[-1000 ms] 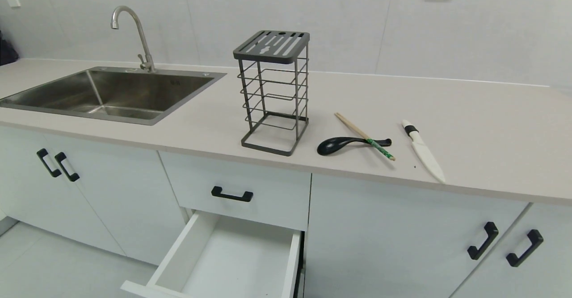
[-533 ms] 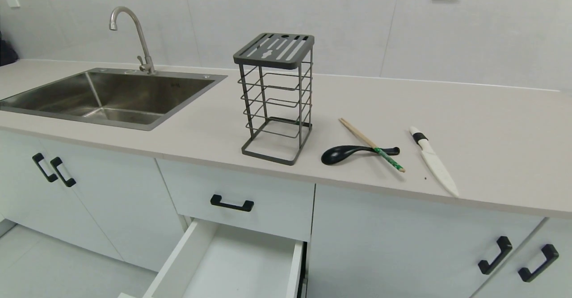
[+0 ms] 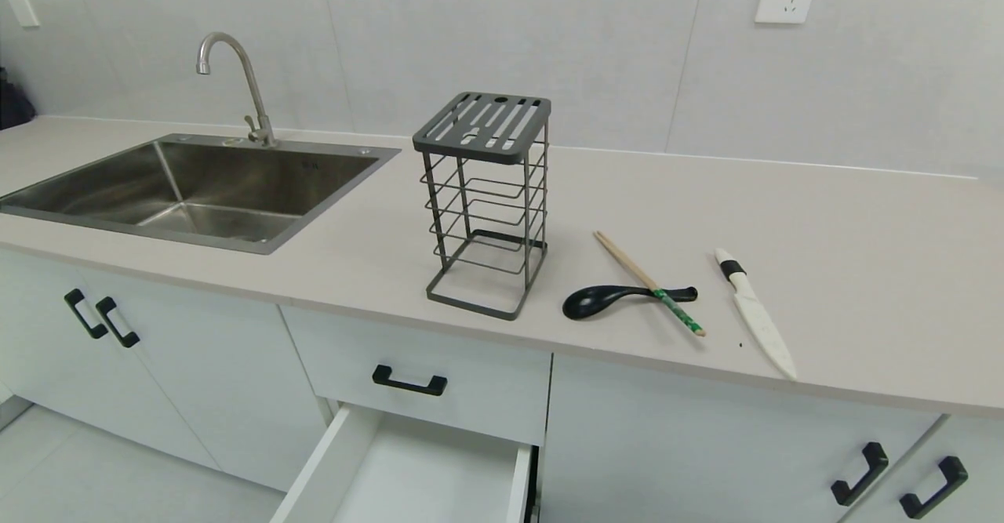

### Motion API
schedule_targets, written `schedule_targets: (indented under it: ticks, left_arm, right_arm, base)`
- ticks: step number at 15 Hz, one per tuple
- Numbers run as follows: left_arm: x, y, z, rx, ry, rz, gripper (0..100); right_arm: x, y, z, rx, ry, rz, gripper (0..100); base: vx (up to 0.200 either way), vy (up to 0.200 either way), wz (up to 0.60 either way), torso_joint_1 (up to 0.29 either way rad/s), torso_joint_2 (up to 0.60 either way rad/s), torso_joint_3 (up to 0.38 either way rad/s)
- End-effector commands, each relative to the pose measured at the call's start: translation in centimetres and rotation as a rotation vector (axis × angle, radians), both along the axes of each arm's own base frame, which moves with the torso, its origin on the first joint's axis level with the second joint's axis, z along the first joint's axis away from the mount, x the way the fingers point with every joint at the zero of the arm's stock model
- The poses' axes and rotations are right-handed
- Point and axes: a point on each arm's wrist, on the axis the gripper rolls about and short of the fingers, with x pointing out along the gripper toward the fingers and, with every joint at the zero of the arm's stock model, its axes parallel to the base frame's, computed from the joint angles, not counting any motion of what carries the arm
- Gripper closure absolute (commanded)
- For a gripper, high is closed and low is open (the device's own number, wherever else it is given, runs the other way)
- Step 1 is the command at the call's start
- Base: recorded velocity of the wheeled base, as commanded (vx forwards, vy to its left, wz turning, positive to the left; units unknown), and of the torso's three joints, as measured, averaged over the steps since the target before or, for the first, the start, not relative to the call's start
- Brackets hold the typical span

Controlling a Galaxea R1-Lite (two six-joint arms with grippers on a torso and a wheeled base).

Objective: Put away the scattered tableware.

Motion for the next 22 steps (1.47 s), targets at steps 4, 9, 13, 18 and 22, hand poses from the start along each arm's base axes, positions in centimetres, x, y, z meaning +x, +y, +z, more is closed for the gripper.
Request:
schedule_targets:
  ticks: [4,9,13,18,22]
  left_arm:
    - [0.01,0.00,0.00,0.000,0.001,0.000,0]
    - [0.01,0.00,0.00,0.000,0.001,0.000,0]
    - [0.01,0.00,0.00,0.000,0.001,0.000,0]
    - [0.01,0.00,0.00,0.000,0.001,0.000,0]
    - [0.01,0.00,0.00,0.000,0.001,0.000,0]
  right_arm:
    - [0.00,0.00,-0.01,-0.002,0.000,0.001,100]
    - [0.00,0.00,-0.01,0.000,0.000,0.001,100]
    - [0.00,0.00,-0.02,0.001,0.002,0.001,100]
    - [0.00,0.00,-0.01,0.001,0.001,0.001,100]
    - [0.00,0.00,-0.02,0.003,0.002,0.001,100]
  base:
    - [0.000,0.000,0.00,0.273,-0.49,-0.234]
    - [0.000,0.000,0.12,0.280,-0.52,-0.257]
    - [0.000,0.000,0.15,0.242,-0.47,-0.231]
    - [0.000,0.000,0.00,0.031,-0.06,-0.028]
    - [0.000,0.000,0.00,0.000,0.00,0.000]
